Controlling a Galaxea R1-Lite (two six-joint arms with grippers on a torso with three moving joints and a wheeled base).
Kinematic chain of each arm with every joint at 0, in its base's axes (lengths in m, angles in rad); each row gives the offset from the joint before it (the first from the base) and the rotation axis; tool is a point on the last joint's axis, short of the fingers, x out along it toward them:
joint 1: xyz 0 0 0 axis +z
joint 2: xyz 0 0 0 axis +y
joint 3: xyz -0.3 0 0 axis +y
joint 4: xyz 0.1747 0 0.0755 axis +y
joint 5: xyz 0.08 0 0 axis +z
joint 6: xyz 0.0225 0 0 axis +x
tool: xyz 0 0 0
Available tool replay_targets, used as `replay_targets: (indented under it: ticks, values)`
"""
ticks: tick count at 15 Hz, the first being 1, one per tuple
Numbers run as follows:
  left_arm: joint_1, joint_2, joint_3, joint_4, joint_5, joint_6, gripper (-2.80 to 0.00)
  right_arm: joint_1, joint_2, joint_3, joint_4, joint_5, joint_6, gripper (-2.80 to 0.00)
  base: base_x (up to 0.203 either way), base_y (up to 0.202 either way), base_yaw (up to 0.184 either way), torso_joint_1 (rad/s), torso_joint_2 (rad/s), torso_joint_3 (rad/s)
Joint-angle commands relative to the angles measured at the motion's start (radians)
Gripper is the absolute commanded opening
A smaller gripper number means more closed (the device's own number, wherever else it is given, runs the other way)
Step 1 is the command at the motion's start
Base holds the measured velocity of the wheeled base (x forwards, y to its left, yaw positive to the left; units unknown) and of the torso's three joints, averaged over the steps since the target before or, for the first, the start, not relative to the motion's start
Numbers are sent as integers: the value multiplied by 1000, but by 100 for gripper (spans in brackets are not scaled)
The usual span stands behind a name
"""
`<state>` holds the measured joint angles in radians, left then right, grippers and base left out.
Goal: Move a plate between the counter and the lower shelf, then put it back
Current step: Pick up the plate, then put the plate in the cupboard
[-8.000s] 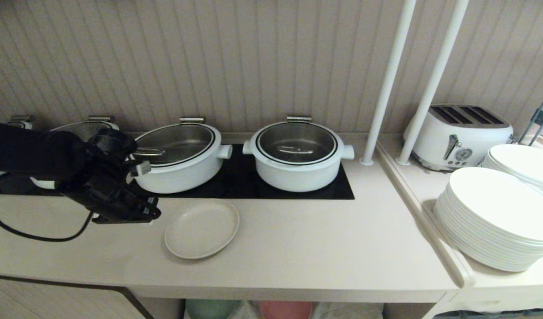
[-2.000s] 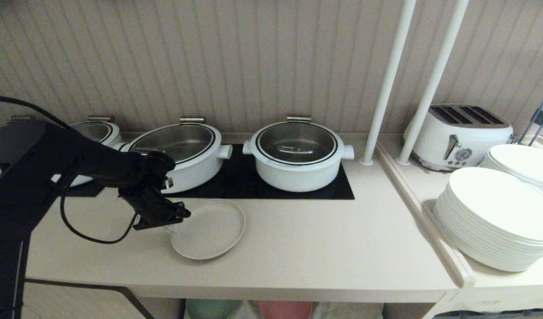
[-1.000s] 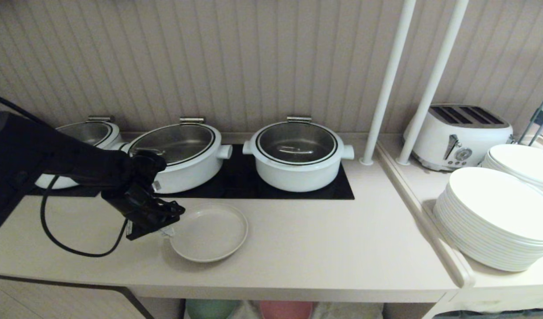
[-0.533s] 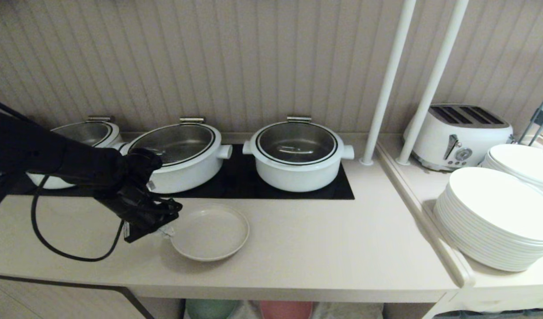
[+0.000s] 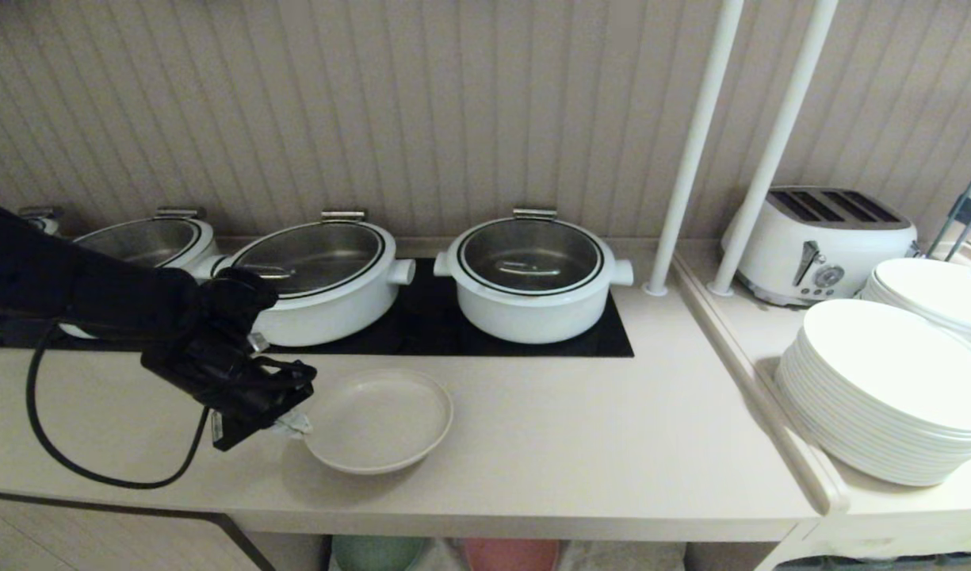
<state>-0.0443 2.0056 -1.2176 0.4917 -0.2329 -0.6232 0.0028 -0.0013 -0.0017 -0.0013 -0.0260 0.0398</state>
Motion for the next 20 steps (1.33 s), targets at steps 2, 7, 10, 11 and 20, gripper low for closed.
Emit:
replay_targets:
  ticks: [2, 7, 10, 11, 20]
  values:
    - [0, -75, 41, 4, -18, 1, -280, 0, 1, -1, 0, 0, 0, -280, 0, 0, 0, 0, 0, 0]
    - [0, -193, 162, 4, -26, 3, -280, 0, 1, 0, 0, 0, 0, -280, 0, 0, 0, 0, 0, 0]
    - [0, -279, 260, 4, -27, 4, -280, 0, 1, 0, 0, 0, 0, -280, 0, 0, 0, 0, 0, 0]
    - [-1, -311, 290, 4, -27, 7, -280, 0, 1, 0, 0, 0, 0, -280, 0, 0, 0, 0, 0, 0]
    - [0, -591, 549, 5, -39, 93, -280, 0, 1, 0, 0, 0, 0, -280, 0, 0, 0, 0, 0, 0]
